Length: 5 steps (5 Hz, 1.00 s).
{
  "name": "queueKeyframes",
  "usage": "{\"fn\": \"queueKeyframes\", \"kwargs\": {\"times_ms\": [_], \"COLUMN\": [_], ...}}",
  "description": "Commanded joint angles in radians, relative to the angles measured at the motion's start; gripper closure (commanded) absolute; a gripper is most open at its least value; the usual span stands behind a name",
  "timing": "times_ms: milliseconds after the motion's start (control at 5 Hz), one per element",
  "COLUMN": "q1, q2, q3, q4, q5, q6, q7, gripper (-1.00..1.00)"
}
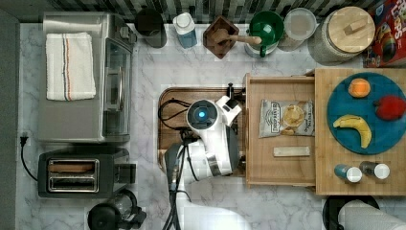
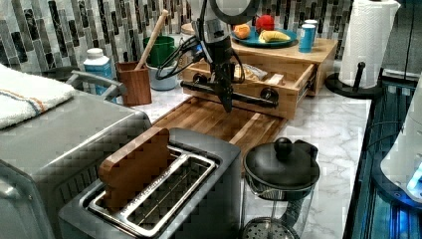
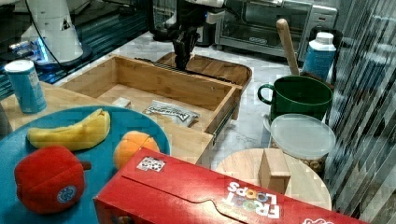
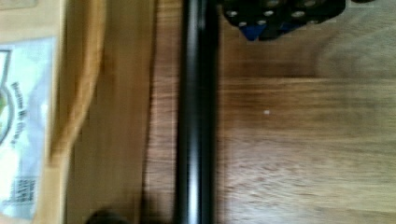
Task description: Close the drawer.
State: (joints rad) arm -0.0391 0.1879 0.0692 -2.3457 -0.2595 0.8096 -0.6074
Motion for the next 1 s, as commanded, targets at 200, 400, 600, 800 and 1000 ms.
{"fn": "queueKeyframes", "kwargs": {"times_ms": [200,400,600,800,1000], "q1": [-0.111,-0.131,-0.178,-0.211,-0.229], "q2": [0.015,0.010,-0.007,0.002,0.015], "q3": [-0.066,-0.093,-0.107,-0.134,-0.181], "q4": [0.154,0.174,0.163,0.155,0.160], "q5": [-0.030,-0.014,-0.004,-0.031,-0.062], "q6": [0.064,0.042,0.075,0.120,0.152], "q7": [-0.253,-0.282,-0.309,-0.308,-0.334], "gripper": [1.00,1.00,1.00,1.00,1.00]}}
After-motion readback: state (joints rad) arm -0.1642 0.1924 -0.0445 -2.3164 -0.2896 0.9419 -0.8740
